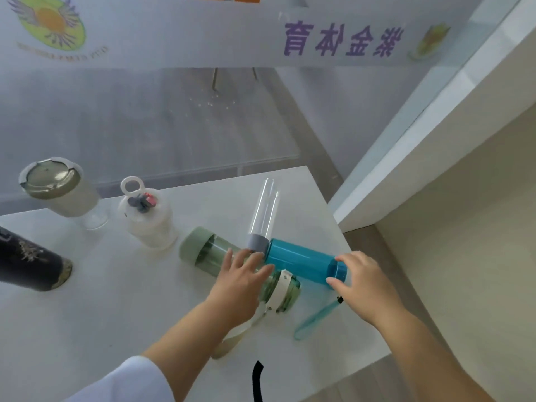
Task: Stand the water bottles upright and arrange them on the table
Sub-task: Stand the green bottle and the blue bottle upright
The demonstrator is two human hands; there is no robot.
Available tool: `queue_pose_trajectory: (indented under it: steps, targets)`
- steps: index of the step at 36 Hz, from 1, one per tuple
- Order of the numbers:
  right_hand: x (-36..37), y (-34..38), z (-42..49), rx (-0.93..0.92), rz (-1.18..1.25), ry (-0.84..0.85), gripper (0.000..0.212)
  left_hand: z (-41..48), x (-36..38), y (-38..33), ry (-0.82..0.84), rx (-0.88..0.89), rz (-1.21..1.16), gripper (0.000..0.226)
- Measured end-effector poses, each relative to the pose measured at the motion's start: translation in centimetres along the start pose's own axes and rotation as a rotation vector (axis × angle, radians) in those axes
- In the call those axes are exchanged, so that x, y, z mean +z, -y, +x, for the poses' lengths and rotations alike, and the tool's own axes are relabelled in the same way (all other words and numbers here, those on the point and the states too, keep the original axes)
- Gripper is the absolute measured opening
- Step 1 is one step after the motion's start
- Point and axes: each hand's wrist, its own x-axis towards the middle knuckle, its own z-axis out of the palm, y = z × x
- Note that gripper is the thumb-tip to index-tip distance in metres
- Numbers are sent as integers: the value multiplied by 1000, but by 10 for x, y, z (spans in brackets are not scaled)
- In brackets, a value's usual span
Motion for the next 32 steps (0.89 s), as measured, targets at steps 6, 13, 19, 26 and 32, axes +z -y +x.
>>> queue_pose_trajectory:
  steps: [6, 13, 19, 26, 32]
  targets:
    - [5, -25, 23, -47, 4, 172, 59, 15, 14, -16, 30, -102, 100, 82]
    - [14, -38, 37, -117, 31, 286, 63, 18, 20, -23, -1, -162, 168, 76]
    - [16, -37, 40, -132, 33, 281, 59, 7, 26, -21, -122, -140, 227, 90]
    - [15, -37, 37, -136, 148, 198, 55, -9, 3, -10, -523, -243, -157, 82]
    - [3, -30, 35, -210, 232, 92, 64, -26, -25, -7, -798, -343, -456, 76]
